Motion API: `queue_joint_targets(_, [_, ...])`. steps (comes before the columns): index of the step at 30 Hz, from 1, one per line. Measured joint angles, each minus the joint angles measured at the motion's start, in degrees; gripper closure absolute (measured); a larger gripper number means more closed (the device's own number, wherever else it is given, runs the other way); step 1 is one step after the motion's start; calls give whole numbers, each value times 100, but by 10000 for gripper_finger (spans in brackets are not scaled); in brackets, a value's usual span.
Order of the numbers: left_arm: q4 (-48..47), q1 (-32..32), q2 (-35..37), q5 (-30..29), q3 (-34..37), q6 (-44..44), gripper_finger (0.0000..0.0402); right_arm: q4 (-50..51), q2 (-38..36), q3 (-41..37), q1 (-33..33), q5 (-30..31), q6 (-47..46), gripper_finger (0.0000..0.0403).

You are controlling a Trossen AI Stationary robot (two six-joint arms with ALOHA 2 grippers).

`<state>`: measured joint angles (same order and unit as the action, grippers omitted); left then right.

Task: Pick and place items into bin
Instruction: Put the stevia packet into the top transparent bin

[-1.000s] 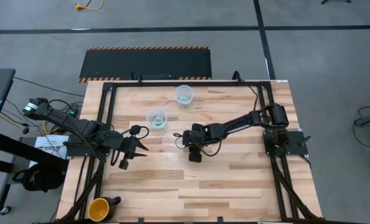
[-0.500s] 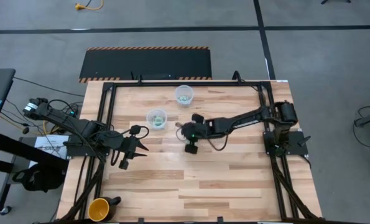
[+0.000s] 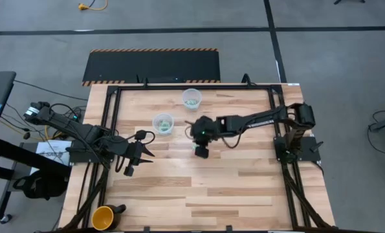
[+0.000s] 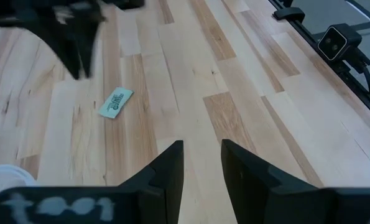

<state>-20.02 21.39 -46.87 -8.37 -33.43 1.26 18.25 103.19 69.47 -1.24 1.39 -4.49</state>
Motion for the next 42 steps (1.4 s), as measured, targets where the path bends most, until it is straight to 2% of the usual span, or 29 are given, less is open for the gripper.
queue_joint_targets(13, [2,0,2,1,-2,2,303,15,1030,13,470,85,-39,170])
queue_joint_targets(16, [3,0,2,1,-2,12,303,31,1218,36,452,334,-260,143])
queue_joint_targets(19, [7,2,2,1,-2,48,303,122,1412,62,392,387,-302,138])
queue_joint_targets(23, [14,0,2,1,-2,50,303,114,1515,76,348,411,-304,150])
queue_joint_targets(26, [20,2,2,1,-2,50,303,77,1514,76,350,435,-304,177])
queue_joint_targets(38, [25,0,2,1,-2,118,303,196,1299,11,335,498,-311,388])
queue_joint_targets(42, [25,0,2,1,-2,140,303,197,1300,11,335,508,-313,388])
